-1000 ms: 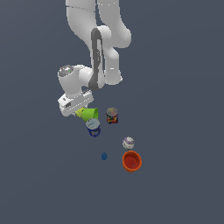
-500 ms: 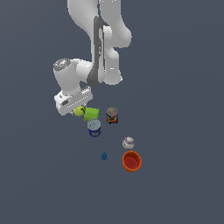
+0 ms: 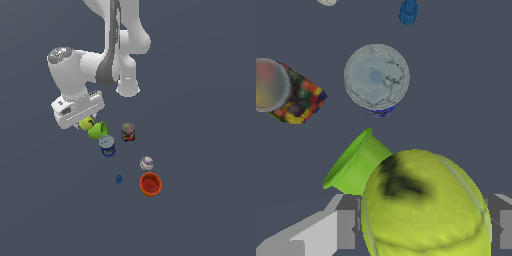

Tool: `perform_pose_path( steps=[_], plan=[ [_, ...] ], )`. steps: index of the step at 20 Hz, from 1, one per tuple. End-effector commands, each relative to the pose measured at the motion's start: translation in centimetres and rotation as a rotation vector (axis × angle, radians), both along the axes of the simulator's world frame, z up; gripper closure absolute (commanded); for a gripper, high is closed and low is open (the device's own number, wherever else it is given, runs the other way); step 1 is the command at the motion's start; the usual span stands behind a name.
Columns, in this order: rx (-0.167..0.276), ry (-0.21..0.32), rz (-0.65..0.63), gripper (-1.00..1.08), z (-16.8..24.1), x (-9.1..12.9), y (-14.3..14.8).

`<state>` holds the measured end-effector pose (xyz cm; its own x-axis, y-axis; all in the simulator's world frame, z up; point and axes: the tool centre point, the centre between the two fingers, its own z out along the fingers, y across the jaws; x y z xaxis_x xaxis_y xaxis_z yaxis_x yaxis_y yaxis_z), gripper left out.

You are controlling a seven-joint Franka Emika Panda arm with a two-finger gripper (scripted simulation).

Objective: Pick up a designated object from a clutter of objects.

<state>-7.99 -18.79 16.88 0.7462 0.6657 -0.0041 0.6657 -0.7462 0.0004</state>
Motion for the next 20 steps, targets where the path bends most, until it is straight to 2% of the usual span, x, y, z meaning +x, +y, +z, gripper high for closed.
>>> perform_pose_path(
  steps=[1,20],
  plan=[
    [-0.001,0.0,0.0,1.08,2.2,1.2,0.2],
    [0.001,-0.002,0.001,1.08,17.3,10.3,2.0]
  ],
)
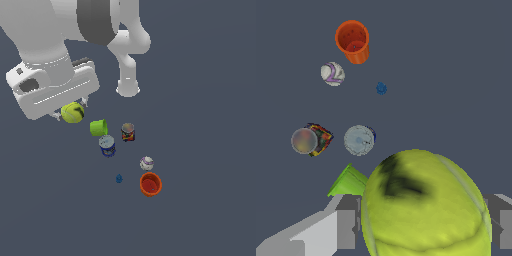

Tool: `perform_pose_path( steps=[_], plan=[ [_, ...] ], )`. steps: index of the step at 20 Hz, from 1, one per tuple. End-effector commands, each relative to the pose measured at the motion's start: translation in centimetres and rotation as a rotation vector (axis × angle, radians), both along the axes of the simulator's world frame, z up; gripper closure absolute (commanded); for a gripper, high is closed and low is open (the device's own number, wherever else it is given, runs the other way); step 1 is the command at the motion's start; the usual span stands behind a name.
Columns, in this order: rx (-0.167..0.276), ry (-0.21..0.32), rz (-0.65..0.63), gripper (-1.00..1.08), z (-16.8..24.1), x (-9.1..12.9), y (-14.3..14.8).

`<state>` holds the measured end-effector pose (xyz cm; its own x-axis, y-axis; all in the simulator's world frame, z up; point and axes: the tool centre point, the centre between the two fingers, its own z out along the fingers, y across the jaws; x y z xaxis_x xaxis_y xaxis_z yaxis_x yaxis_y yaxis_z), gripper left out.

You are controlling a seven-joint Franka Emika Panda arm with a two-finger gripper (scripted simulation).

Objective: Pick up a designated object from a clutter of objects.

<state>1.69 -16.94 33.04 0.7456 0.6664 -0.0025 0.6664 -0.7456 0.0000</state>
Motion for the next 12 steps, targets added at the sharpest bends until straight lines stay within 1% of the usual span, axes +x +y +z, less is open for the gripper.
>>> perform_pose_path(
  steps=[1,7,12],
  plan=[
    [0.0,-0.001,0.0,1.08,1.7,1.0,0.2],
    [0.001,-0.001,0.001,1.08,5.1,3.3,0.5],
    [0.001,-0.001,0.001,1.08,7.2,4.7,0.7]
  ],
)
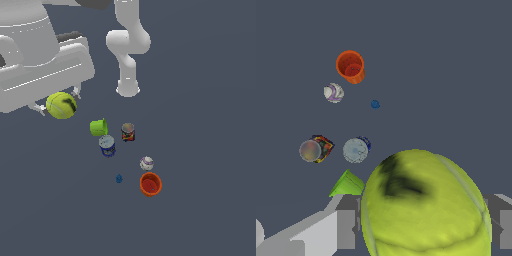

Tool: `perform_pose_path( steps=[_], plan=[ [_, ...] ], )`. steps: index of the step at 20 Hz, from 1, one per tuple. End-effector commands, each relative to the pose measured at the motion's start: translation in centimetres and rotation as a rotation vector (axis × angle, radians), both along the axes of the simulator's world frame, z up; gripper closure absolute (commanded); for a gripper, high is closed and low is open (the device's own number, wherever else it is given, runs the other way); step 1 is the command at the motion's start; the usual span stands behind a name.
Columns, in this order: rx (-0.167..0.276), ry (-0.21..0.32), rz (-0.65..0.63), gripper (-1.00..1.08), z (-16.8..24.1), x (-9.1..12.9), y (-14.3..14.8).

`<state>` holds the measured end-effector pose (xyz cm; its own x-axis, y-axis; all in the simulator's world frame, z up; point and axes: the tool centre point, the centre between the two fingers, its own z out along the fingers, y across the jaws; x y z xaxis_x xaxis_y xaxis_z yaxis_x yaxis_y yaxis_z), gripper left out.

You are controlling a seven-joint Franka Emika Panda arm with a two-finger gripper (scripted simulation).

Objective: Pick up a designated object from a clutter of objects.

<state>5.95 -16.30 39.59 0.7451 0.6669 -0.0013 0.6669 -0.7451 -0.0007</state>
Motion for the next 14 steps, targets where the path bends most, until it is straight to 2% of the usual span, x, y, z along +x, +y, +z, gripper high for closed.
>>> perform_pose_path(
  steps=[1,14],
  plan=[
    [0.0,-0.001,0.0,1.08,1.0,0.6,0.1],
    [0.0,-0.001,0.0,1.08,2.9,1.9,0.2]
  ],
)
